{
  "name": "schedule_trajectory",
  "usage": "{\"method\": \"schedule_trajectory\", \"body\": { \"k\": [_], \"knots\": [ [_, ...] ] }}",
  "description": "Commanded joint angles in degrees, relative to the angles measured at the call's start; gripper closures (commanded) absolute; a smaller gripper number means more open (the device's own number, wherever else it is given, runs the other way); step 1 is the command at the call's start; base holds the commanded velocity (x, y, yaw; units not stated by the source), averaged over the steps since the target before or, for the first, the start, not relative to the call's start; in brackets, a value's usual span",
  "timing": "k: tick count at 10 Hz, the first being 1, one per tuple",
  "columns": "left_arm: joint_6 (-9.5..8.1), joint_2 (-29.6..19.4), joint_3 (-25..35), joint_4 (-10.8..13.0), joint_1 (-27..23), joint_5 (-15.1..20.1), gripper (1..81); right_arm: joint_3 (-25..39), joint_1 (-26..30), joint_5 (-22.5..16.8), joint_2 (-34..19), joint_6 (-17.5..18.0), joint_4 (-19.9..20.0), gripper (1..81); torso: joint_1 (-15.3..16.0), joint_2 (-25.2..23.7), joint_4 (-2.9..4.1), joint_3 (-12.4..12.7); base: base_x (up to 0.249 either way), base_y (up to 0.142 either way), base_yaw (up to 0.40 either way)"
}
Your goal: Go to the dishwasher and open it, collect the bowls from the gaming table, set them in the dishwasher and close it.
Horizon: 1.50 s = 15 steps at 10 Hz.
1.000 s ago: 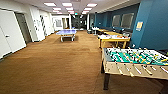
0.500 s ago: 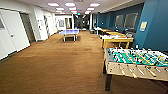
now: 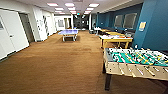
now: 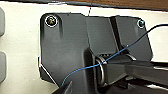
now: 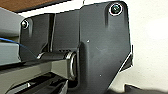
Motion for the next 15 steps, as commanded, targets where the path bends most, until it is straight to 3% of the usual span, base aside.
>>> {"method": "schedule_trajectory", "body": {
  "k": [1,9,15],
  "knots": [
    [0.06,-0.3,0.2,0.0,-2.4,2.9,1.0,0.6,3.6,-3.5,-0.6,-3.0,4.0,1.0,0.0,0.0,0.00,0.0,0.000,0.000,0.000],
    [-0.21,-0.6,0.2,0.0,-2.4,2.9,1.0,1.9,2.7,-3.7,0.2,-3.0,4.0,1.0,0.0,0.0,0.00,0.0,0.000,0.000,0.000],
    [-0.21,-0.7,0.2,-0.1,-2.4,2.9,1.0,13.4,1.9,-7.0,-6.7,-3.0,4.0,1.0,-0.1,-0.1,0.00,0.0,0.102,0.000,0.000]
  ]
}}
